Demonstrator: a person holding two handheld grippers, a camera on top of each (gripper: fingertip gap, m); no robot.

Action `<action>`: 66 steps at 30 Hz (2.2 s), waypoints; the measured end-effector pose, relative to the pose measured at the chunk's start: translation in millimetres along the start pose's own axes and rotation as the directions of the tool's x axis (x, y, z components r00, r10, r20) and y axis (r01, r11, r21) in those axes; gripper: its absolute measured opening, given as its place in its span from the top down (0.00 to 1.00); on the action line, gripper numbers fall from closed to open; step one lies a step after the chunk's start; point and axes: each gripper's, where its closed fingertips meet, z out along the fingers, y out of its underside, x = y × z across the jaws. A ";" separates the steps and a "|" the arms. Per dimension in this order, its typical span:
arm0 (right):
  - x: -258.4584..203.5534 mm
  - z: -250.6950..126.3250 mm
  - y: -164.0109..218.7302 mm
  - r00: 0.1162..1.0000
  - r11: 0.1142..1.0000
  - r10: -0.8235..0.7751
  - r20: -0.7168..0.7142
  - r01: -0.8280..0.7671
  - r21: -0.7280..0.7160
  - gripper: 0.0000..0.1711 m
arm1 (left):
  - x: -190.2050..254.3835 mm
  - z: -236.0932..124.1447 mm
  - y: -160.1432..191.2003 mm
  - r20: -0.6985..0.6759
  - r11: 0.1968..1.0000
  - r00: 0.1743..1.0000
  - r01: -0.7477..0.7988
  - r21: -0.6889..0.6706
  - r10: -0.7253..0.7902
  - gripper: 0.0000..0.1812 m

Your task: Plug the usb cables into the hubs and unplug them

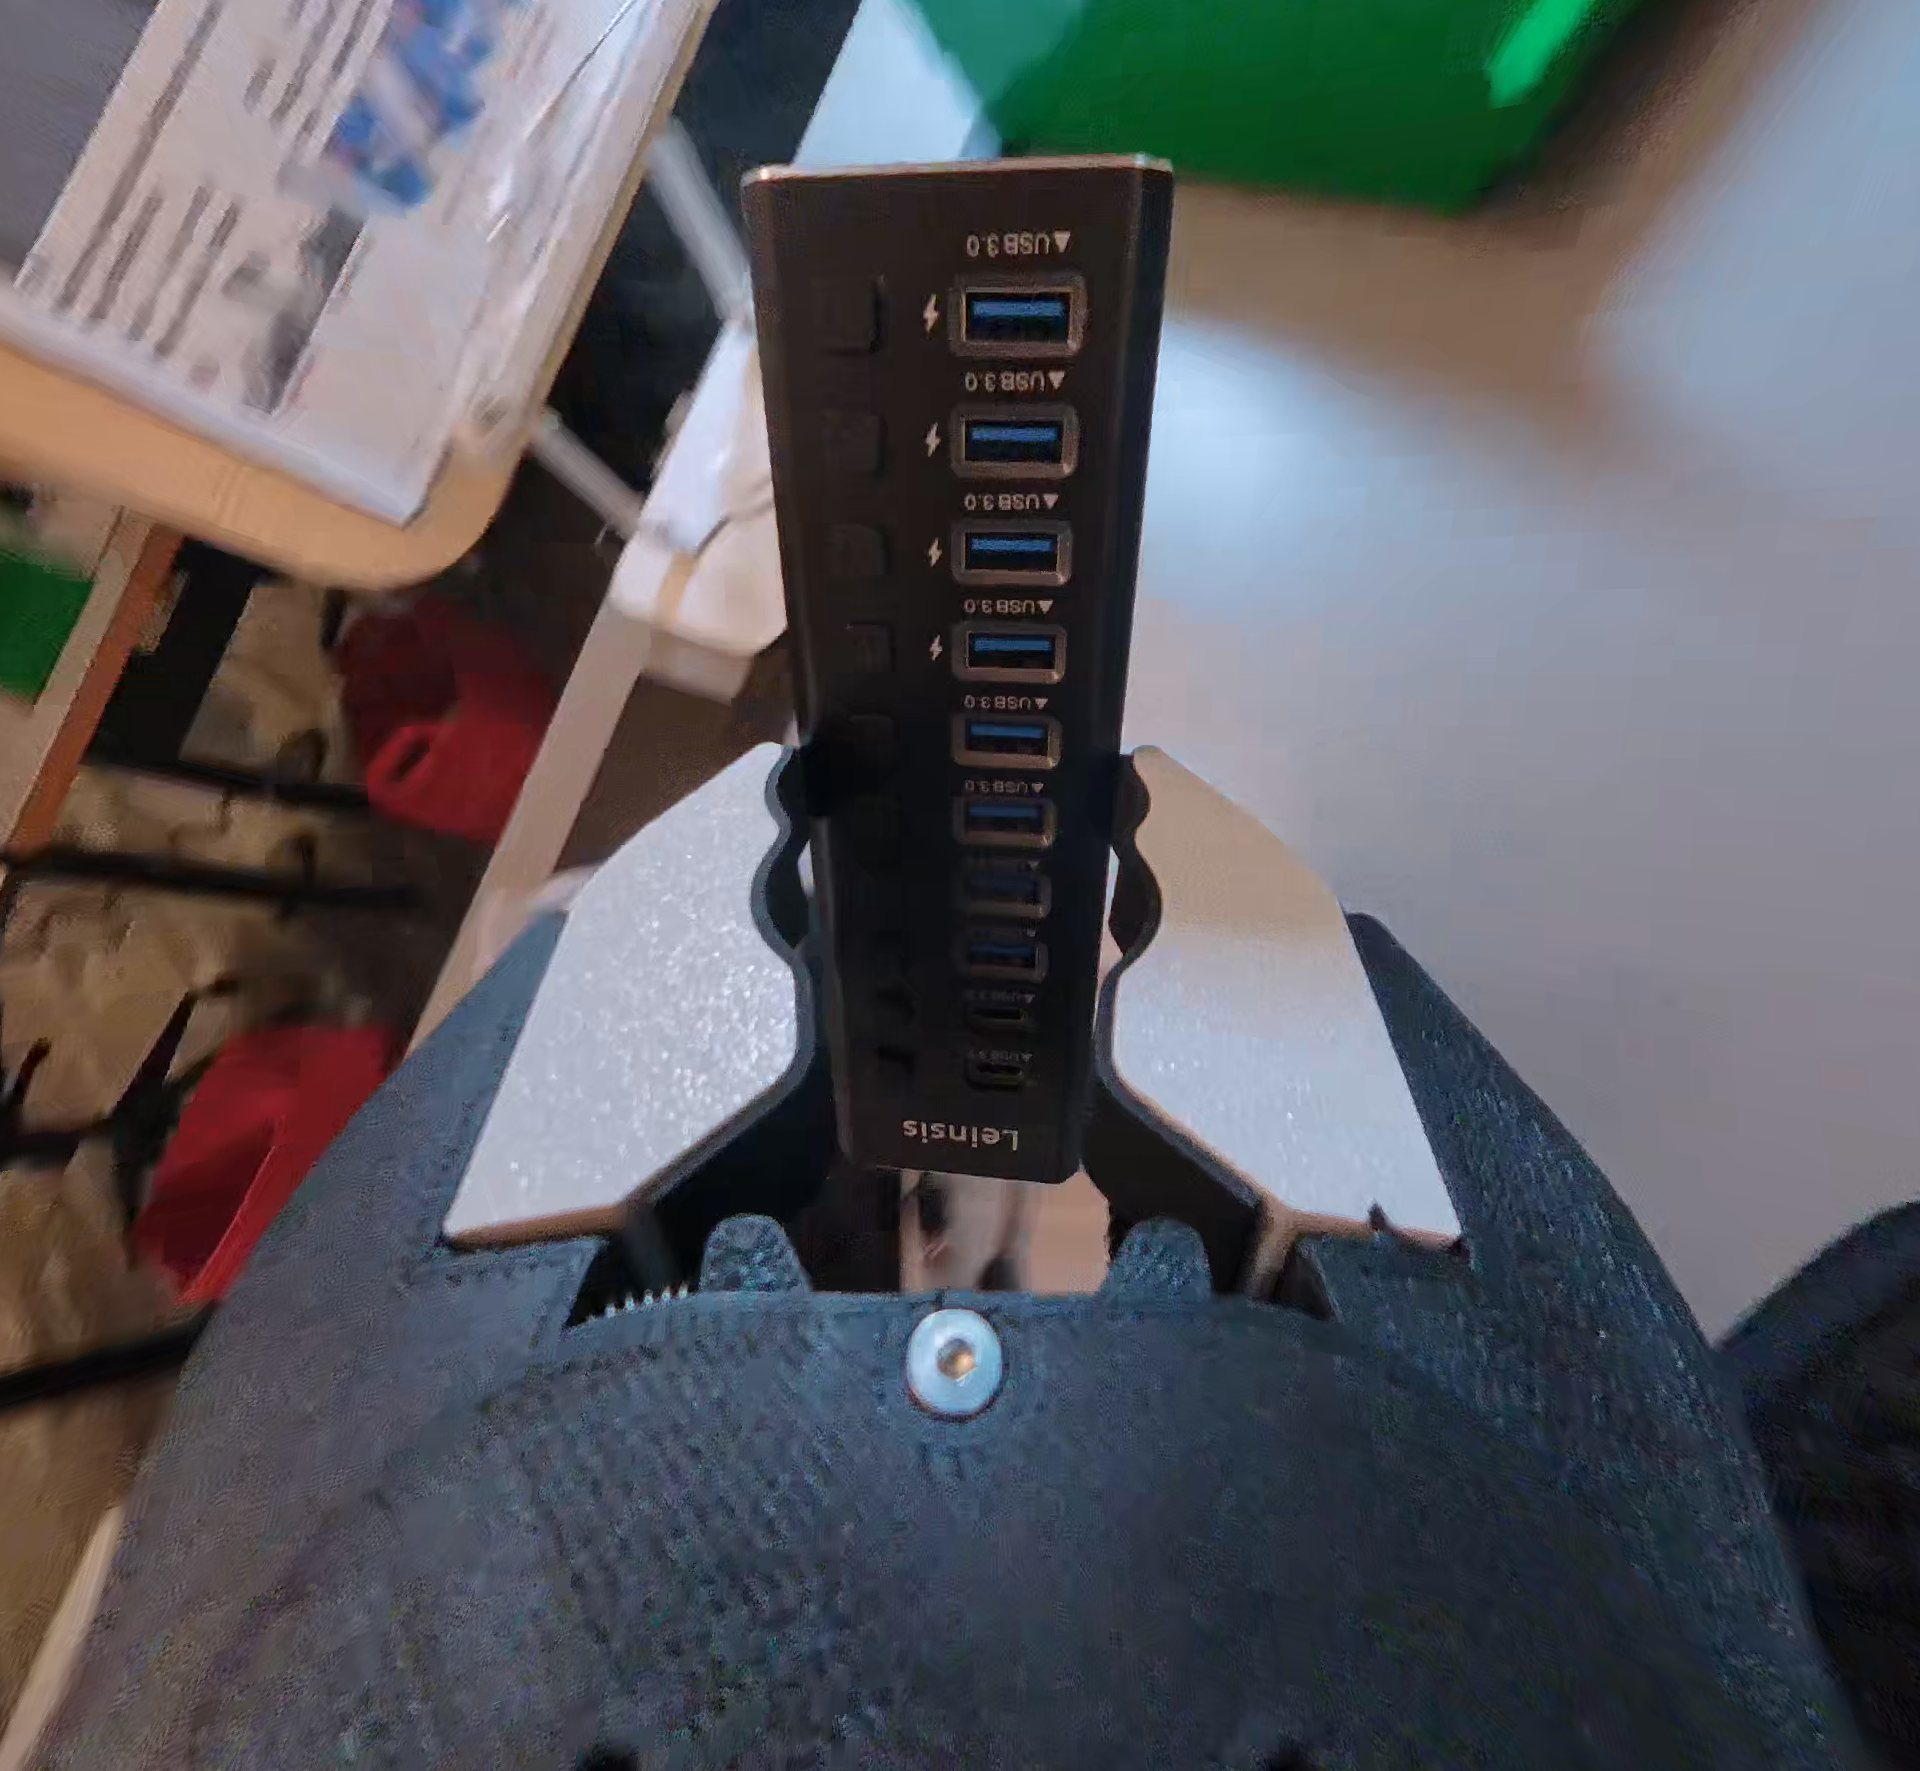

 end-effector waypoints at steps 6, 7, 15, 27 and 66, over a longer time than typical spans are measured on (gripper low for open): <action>-37.0 23.7 -47.8 0.994 0.992 -0.103 0.044 0.100 0.072 0.60 | 146.5 28.0 -72.2 -0.235 0.945 0.972 0.065 0.321 0.013 0.68; -39.6 28.5 -52.6 0.992 0.991 -0.115 0.046 0.111 0.079 0.58 | 162.7 31.3 -79.7 -0.288 0.928 0.958 0.109 0.356 -0.002 0.69; -63.2 62.6 -31.9 0.974 0.991 -0.131 0.184 0.125 0.042 0.58 | 225.1 56.9 -62.7 -0.542 0.911 0.840 0.249 0.329 -0.034 0.68; -75.8 58.8 -40.0 0.963 0.970 -0.244 0.118 0.242 0.026 0.58 | 239.7 70.0 -46.3 -0.555 0.914 0.831 0.207 0.349 0.024 0.59; -78.4 75.0 -9.7 0.973 0.978 -0.206 0.102 0.204 0.031 0.59 | 242.2 72.8 -44.0 -0.434 0.955 0.895 0.032 0.295 0.105 0.64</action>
